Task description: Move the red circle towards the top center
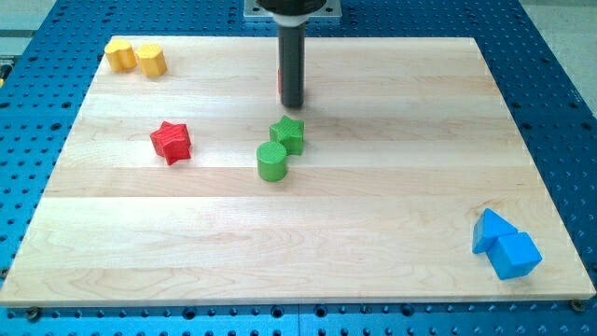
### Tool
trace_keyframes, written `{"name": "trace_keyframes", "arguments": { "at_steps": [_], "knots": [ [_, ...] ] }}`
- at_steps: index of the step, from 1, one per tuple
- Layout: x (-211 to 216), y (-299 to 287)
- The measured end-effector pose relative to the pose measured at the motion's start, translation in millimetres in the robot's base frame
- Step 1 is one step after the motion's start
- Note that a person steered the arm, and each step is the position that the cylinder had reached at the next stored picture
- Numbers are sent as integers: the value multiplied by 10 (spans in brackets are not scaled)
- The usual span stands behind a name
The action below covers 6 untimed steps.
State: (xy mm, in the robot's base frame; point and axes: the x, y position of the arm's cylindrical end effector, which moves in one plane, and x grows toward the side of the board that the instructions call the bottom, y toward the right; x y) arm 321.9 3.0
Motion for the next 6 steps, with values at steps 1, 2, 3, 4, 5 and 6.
{"name": "trace_keyframes", "arguments": {
  "at_steps": [1,2,3,4,5,6],
  "knots": [
    [-174,-73],
    [27,-525],
    [-398,-148],
    [-567,70],
    [-379,-491],
    [-108,-1416]
  ]
}}
